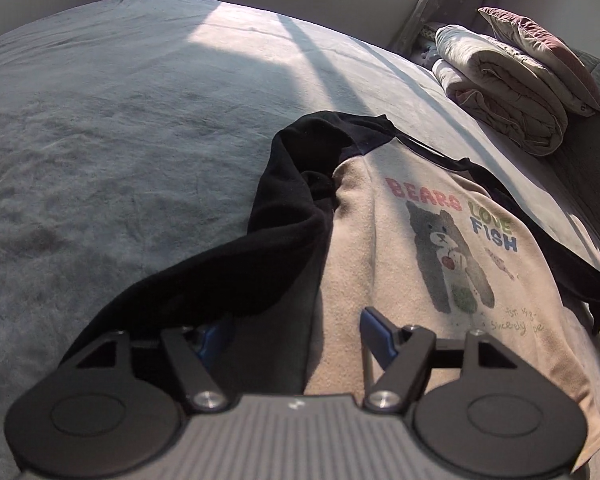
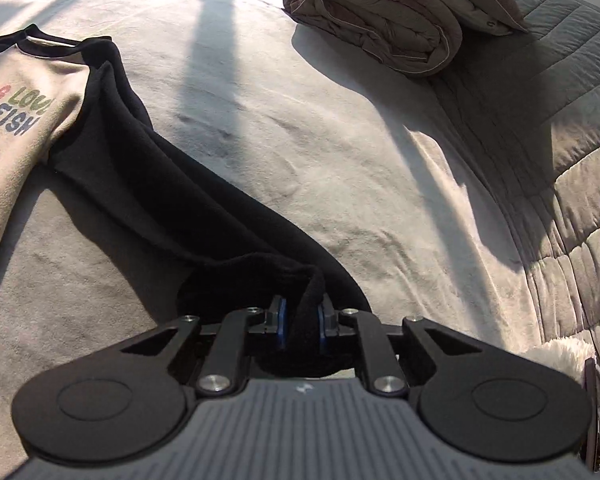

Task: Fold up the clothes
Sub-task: 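Lay the shirt flat on the bed and open both grippers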

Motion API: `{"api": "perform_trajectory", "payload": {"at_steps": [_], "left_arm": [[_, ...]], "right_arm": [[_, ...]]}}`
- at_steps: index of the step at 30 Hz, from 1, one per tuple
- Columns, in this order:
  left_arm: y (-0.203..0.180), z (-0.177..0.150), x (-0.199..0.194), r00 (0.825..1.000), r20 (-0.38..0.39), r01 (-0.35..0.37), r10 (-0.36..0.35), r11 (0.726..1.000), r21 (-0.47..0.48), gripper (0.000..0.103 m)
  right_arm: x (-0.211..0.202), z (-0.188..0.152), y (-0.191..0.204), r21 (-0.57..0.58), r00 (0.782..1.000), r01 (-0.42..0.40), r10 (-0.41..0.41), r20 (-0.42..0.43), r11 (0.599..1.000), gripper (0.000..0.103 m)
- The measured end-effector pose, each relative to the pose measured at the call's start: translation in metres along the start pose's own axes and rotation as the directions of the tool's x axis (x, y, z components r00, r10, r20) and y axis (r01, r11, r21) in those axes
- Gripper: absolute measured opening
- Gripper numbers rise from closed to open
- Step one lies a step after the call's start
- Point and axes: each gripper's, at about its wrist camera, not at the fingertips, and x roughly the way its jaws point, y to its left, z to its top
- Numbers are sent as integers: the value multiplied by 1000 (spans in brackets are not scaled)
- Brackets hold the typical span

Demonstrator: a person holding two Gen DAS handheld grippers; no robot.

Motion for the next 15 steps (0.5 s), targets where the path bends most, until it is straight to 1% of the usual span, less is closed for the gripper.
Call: {"api": "perform_trajectory", "payload": {"at_steps": [2,4,6,7,8,9,10,11,13,15], "left_arm": [[5,8,5,999,15,-50,50,999,12,68],[9,16,11,992,51,-116,114,993,23,67],[21,24,18,978,78,-197,195,980,15,64],[26,27,21,968,91,-234,232,972,8,58],[31,29,19,968,91,-232,233,973,-17,57],[36,31,17,968,91,-230,233,972,-41,57],[36,32,14,970,85,-224,228,973,-53,57],[34,31,11,972,77,-219,223,974,-47,59],[30,27,5,978,59,-196,198,980,-42,62],[28,21,-1,986,42,-160,162,986,-42,62]], "right_arm": [[7,7,-8,23,999,34,-34,6,999,15],[14,11,-13,66,1000,31,-31,4,997,16],[15,14,-11,99,1000,13,-13,7,995,18],[14,13,-9,115,1000,4,-5,10,993,21],[12,12,-8,129,1000,-12,11,14,992,25],[9,10,-8,142,999,-31,29,17,989,26],[4,9,-7,157,998,-59,57,22,986,31],[-1,7,-7,173,996,-91,87,28,981,39],[-13,0,-7,201,990,-140,134,43,969,45],[-27,-11,-7,241,978,-211,204,53,947,47]]}}
